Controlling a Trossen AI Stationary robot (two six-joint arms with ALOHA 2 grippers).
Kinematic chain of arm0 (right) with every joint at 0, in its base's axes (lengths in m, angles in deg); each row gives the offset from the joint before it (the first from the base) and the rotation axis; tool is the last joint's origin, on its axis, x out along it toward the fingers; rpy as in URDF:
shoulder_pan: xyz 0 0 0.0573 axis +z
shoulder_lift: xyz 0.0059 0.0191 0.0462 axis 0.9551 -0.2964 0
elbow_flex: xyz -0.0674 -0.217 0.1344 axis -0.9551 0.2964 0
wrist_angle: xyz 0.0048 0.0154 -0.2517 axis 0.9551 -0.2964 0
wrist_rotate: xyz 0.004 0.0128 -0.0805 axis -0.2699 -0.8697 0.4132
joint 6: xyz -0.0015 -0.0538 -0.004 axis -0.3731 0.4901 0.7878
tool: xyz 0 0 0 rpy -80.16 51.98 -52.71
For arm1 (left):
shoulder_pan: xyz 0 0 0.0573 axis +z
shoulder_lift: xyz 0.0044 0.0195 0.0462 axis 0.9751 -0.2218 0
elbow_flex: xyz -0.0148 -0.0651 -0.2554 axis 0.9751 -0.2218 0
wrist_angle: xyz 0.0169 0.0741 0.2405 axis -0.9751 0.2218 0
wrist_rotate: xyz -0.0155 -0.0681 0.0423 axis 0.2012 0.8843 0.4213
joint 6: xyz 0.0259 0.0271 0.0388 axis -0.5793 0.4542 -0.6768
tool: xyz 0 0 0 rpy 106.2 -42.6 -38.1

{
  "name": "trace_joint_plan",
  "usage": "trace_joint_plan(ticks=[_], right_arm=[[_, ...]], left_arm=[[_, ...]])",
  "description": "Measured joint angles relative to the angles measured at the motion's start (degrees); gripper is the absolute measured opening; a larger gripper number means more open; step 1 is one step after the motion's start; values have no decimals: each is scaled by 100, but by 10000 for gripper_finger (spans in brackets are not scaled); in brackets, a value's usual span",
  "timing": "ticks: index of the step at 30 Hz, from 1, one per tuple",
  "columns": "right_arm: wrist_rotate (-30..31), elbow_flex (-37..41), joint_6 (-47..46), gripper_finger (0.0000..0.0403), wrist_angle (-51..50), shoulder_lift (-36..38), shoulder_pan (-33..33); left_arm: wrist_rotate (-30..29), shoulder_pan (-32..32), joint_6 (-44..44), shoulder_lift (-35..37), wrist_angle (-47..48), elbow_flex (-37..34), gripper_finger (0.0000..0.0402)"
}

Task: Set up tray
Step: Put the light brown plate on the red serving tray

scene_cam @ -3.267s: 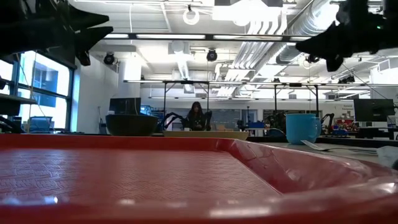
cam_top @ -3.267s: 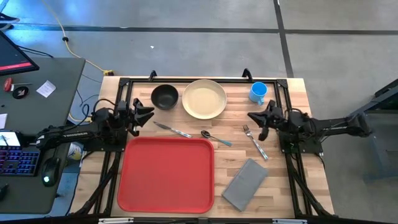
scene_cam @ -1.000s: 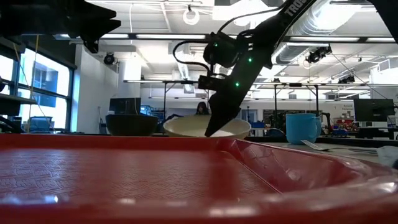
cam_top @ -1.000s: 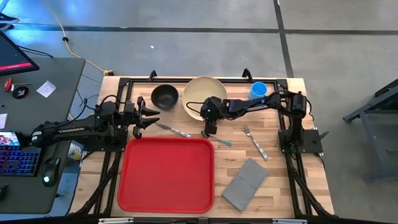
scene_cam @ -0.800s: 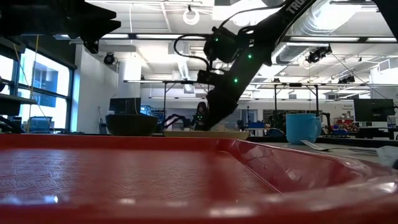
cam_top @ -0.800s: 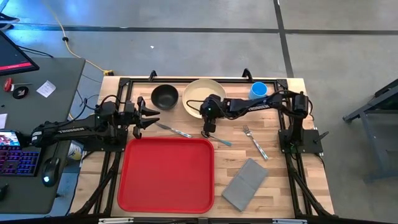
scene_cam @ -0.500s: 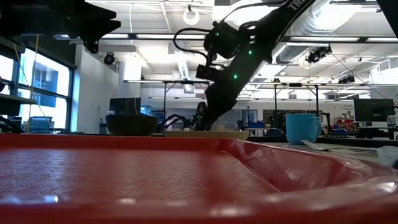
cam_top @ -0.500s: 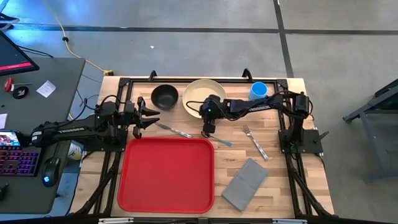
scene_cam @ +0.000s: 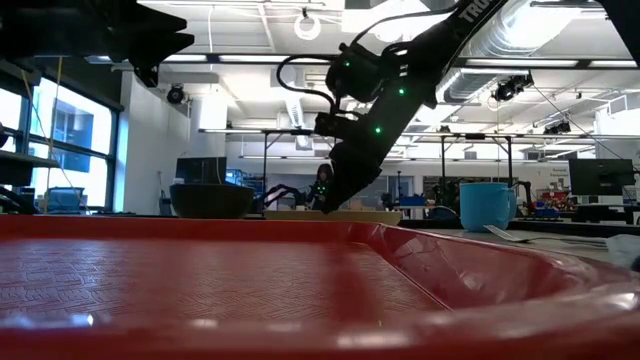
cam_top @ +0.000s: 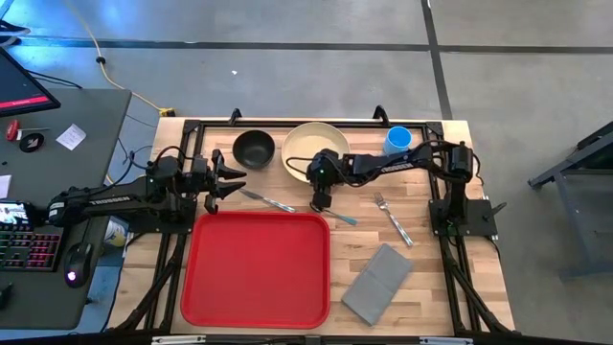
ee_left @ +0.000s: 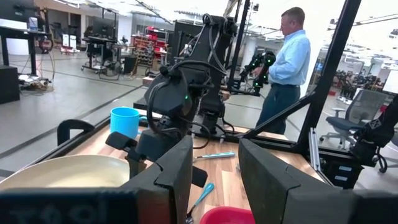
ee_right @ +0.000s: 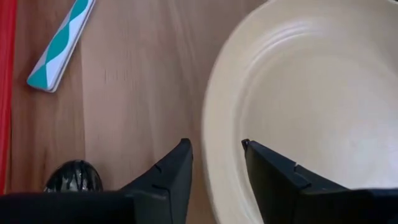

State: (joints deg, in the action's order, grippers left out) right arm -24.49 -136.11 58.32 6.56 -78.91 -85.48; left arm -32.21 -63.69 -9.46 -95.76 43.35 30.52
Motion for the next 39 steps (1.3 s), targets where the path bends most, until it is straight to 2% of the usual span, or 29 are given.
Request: trace_joint_plan(ticks=[9,13,17,21,26,30,35,39], right_arm=[[32,2,-28,137,17,-120,-15],[265,2,-28,132,-11,-168,-12],[295,2,2,95,39,-168,-10],[213,2,120,18,39,-168,15],[260,4,-22,11,-143,113,117],[276,2,20,7,-205,593,480],[-68,-6,9,4,-195,1043,1250],[-731,-7,-281,3,-126,1014,1979]], left_arm=[[-2,-2,2,-1,22,0,166],[-5,-1,2,-1,24,0,166],[-19,-1,2,0,47,0,166],[-20,-2,-24,2,54,0,166],[-163,0,-311,78,95,0,166],[-394,0,-343,259,147,-2,166],[-454,-1,-345,505,287,28,166],[-460,0,-248,694,1516,618,166]])
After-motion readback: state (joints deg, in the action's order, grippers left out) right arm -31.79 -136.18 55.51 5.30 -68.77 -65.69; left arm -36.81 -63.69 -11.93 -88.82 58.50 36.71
